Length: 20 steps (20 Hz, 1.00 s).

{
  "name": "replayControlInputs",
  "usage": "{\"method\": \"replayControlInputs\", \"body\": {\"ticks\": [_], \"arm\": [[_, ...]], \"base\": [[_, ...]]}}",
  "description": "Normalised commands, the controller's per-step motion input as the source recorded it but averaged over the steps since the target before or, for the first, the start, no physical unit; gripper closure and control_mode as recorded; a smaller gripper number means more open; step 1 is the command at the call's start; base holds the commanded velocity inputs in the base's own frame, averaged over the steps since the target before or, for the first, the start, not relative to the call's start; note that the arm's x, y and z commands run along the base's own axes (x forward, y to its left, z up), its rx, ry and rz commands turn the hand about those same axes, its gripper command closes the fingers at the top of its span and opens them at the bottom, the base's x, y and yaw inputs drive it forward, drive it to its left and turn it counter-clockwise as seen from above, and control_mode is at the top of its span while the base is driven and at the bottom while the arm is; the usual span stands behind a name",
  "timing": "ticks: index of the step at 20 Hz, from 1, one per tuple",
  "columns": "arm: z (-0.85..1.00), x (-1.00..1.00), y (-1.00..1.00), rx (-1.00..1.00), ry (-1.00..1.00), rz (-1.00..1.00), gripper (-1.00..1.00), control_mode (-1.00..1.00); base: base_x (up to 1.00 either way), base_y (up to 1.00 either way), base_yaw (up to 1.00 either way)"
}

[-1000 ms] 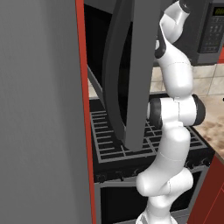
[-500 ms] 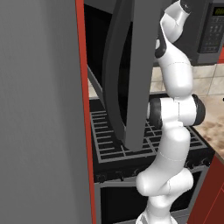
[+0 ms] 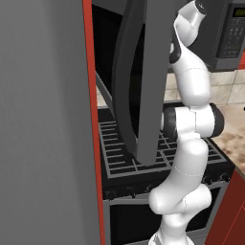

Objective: The microwave is finished heating the chicken drumstick and carrot. Take the bowl containing the food and place it on the dining counter.

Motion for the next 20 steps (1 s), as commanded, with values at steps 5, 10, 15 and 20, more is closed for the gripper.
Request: {"method": "replayControlInputs", "body": {"ticks": [5,10,15,20], "arm": [[0.02,0.0,0.52,0.0,-0.01,0.0,-1.0,-1.0],[-0.06,0.12,0.29,0.0,0.04,0.0,-1.0,-1.0],[-0.21,0.12,0.13,0.0,0.05,0.0,-1.0,-1.0],[-0.36,0.0,0.04,-0.01,0.06,0.0,1.0,-1.0]], "base": [[0.0,0.0,0.0],[0.0,0.0,0.0],[0.0,0.0,0.0],[0.0,0.0,0.0]]}}
